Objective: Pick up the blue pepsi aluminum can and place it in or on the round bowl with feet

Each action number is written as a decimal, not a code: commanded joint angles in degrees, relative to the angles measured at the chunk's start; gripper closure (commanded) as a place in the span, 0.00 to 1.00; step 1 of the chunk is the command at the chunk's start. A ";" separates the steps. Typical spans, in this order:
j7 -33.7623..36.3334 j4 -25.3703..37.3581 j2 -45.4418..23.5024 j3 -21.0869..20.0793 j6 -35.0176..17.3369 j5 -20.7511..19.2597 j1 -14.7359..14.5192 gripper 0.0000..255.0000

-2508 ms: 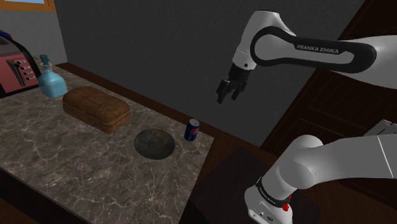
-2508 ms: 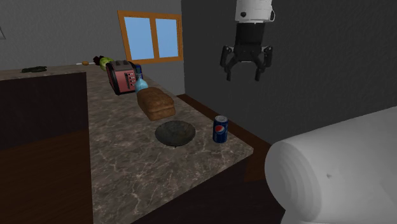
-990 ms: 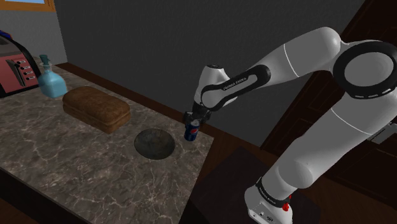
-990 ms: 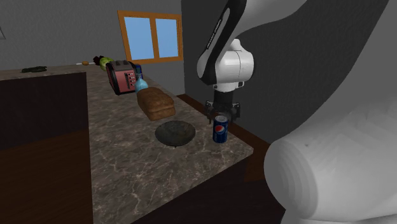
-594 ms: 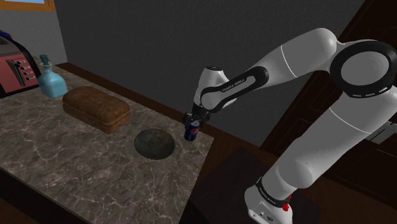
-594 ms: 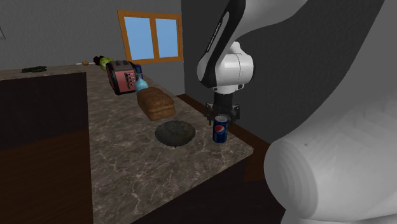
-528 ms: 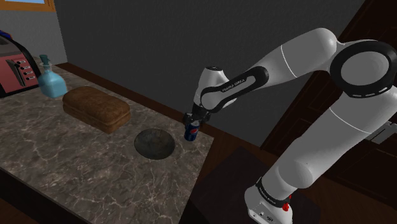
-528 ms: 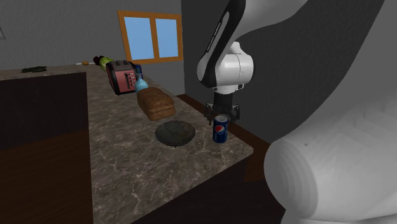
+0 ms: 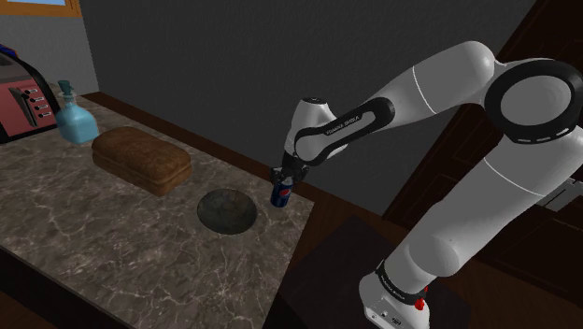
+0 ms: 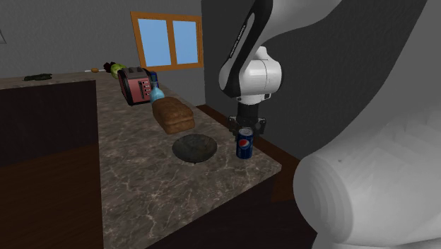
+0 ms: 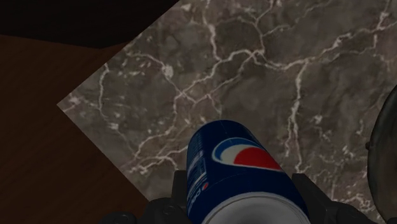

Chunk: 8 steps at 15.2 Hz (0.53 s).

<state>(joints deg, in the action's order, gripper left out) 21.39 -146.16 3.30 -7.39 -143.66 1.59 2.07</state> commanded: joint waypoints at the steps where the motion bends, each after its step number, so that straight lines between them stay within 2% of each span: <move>1: 0.00 -0.01 -0.01 0.00 0.00 0.00 0.00 1.00; 3: 0.01 -0.01 -0.03 -0.01 -0.02 0.00 -0.01 1.00; 8: -0.34 1.03 3.30 0.07 4.33 0.50 -0.07 1.00</move>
<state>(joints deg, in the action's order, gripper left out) 21.11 -145.46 5.93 -7.34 -140.32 2.00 2.00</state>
